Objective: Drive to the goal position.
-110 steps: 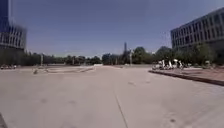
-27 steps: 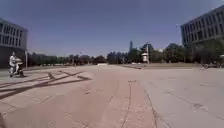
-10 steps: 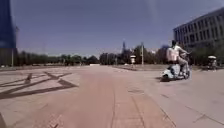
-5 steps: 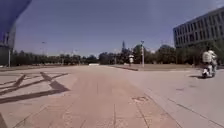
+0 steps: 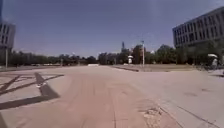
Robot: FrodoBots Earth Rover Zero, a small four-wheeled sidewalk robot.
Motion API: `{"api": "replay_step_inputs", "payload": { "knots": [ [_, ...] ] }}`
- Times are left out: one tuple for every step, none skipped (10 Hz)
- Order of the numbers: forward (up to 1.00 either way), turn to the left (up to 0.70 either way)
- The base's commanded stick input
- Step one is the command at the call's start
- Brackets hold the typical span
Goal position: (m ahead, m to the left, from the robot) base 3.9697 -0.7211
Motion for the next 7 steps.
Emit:
{"api": "replay_step_inputs", "payload": {
  "knots": [
    [1.0,0.4],
    [1.0,0.4],
    [1.0,0.4],
    [1.0,0.14],
    [1.0,0.0],
    [1.0,0.0],
    [1.0,0.0]
  ]
}}
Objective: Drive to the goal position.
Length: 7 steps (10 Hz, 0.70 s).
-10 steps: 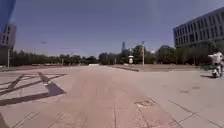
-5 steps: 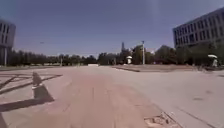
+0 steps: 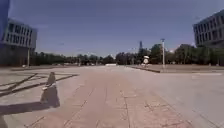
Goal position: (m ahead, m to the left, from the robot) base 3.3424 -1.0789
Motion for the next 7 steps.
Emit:
{"api": "replay_step_inputs", "payload": {
  "knots": [
    [1.0,0.0],
    [1.0,0.0],
    [1.0,0.0],
    [1.0,0.0],
    [1.0,-0.06],
    [1.0,-0.33],
    [1.0,-0.4]
  ]
}}
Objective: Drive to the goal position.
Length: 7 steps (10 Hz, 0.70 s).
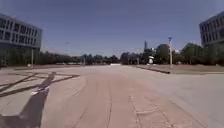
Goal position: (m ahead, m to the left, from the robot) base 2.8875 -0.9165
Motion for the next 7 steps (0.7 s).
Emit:
{"api": "replay_step_inputs", "payload": {
  "knots": [
    [1.0,-0.4],
    [1.0,-0.4],
    [1.0,-0.4],
    [1.0,-0.4],
    [1.0,-0.39],
    [1.0,-0.12],
    [1.0,0.0]
  ]
}}
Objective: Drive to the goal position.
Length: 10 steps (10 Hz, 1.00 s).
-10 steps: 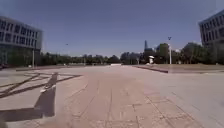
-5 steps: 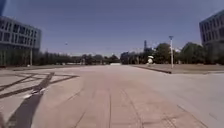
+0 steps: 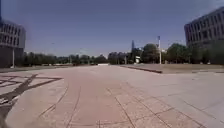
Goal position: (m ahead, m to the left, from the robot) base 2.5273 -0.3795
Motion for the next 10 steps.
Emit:
{"api": "replay_step_inputs", "payload": {
  "knots": [
    [1.0,0.0],
    [1.0,0.0],
    [1.0,0.0],
    [1.0,0.0],
    [1.0,0.0],
    [1.0,0.0],
    [1.0,0.0],
    [1.0,0.0],
    [1.0,0.0],
    [1.0,0.0]
  ]
}}
